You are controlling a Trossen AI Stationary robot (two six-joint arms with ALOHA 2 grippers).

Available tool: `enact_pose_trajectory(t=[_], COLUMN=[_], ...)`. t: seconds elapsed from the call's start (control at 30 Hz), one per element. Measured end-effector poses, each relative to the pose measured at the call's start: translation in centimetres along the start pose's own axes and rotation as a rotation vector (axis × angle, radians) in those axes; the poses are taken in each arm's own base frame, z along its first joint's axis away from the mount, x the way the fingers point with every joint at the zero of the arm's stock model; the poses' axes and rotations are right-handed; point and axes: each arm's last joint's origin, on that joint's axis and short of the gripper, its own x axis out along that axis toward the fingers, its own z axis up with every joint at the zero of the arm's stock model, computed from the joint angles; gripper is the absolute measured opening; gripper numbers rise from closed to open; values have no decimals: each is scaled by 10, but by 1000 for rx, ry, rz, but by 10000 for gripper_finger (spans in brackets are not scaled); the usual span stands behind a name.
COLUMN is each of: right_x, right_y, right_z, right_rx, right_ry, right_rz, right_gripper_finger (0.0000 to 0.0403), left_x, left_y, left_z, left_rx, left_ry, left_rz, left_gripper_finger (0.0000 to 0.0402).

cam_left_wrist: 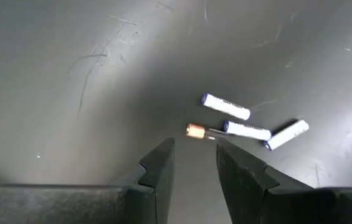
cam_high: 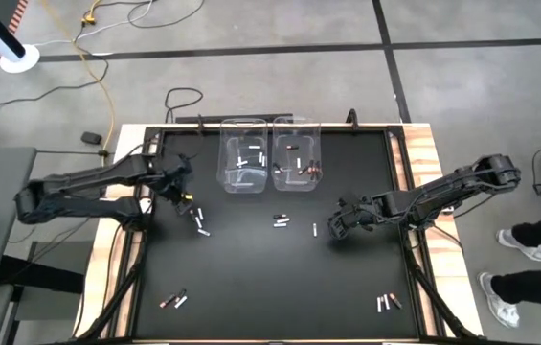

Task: Sort batteries
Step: Put the black battery into the right transparent bin

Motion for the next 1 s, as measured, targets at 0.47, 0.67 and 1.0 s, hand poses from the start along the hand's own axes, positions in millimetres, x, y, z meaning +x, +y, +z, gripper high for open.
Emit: enact_pose_trajectory(t=[0.47, 0.67, 1.0], right_x=[0, 0, 0], right_y=[0, 0, 0], right_z=[0, 0, 0], right_rx=[1, -8, 51], right_ry=[1, 1, 6], right_rz=[0, -1, 3], right_gripper_finger=[163, 163, 163], left_x=[10, 10, 11], left_y=[2, -6, -36], left_z=[6, 3, -10], left_rx=[-603, -736, -886], left_ry=[-27, -35, -95], left_rz=[129, 131, 146], left_gripper_finger=[114, 114, 114])
